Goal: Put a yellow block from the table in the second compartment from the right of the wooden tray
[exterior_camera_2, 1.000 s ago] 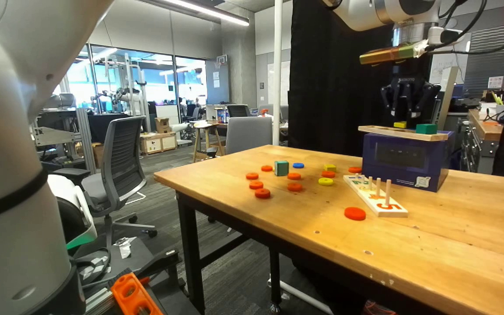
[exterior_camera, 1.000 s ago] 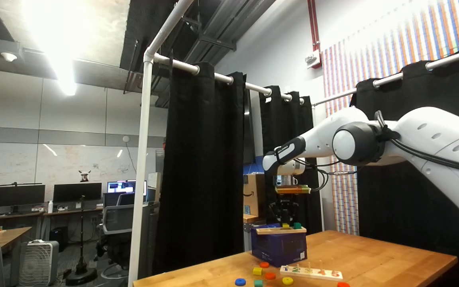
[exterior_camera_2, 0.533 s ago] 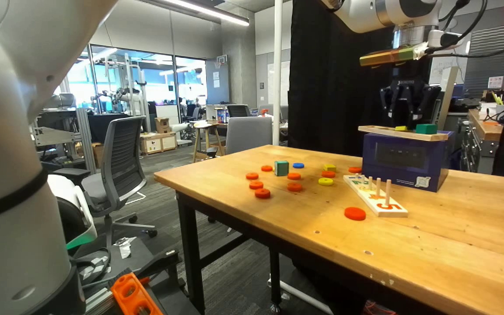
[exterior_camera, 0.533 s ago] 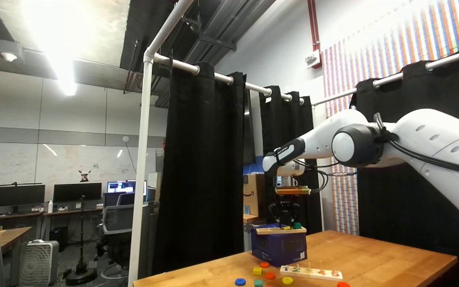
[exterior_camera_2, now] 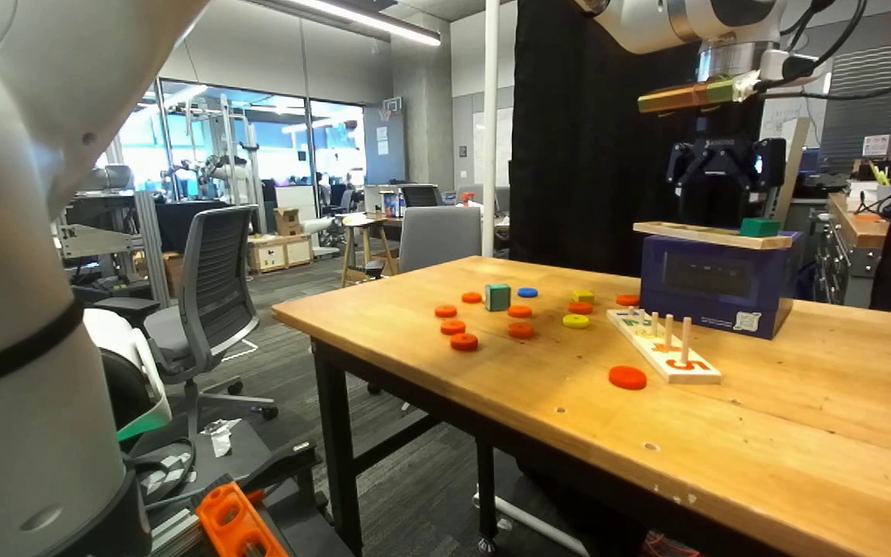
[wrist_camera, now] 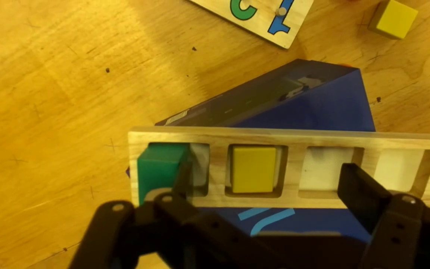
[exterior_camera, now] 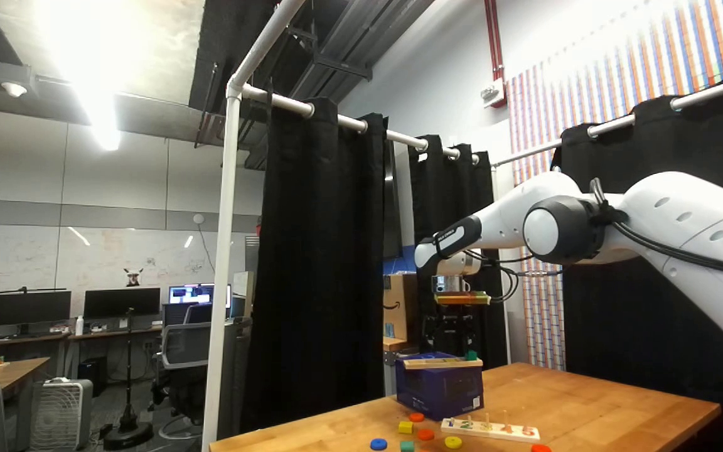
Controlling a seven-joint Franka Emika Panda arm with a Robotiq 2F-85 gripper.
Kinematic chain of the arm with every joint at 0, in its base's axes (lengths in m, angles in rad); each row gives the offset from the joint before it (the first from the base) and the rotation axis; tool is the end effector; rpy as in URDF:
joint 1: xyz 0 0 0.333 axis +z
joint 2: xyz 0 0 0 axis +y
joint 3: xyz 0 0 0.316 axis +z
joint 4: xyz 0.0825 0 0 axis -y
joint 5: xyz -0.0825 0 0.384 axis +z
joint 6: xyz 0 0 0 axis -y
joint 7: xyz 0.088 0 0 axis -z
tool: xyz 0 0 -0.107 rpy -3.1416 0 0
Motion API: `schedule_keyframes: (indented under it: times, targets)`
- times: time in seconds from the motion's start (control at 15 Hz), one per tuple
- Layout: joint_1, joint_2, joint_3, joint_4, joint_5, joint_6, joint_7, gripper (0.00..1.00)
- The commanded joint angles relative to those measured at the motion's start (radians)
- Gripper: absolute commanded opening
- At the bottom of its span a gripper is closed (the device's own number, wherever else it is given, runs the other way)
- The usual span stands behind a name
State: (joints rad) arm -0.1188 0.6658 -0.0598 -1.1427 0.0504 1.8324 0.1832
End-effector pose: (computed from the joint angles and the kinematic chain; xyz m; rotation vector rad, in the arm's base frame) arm 0.7342 -0.1157 0.4160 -3.0784 0.5618 -0.0389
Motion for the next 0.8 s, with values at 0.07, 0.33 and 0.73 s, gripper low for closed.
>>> schedule_keyframes:
  times: [0.07, 0.33, 0.73]
  targets:
    - [0.014, -0.095, -0.003, 0.007, 0.012, -0.110, 0.018, 1.00]
    - [0.029, -0.253, 0.005, -0.066, 0.001, -0.162, 0.037, 1.00]
    - [0.069, -0.560, 0.013, -0.316, -0.007, -0.261, 0.075, 1.00]
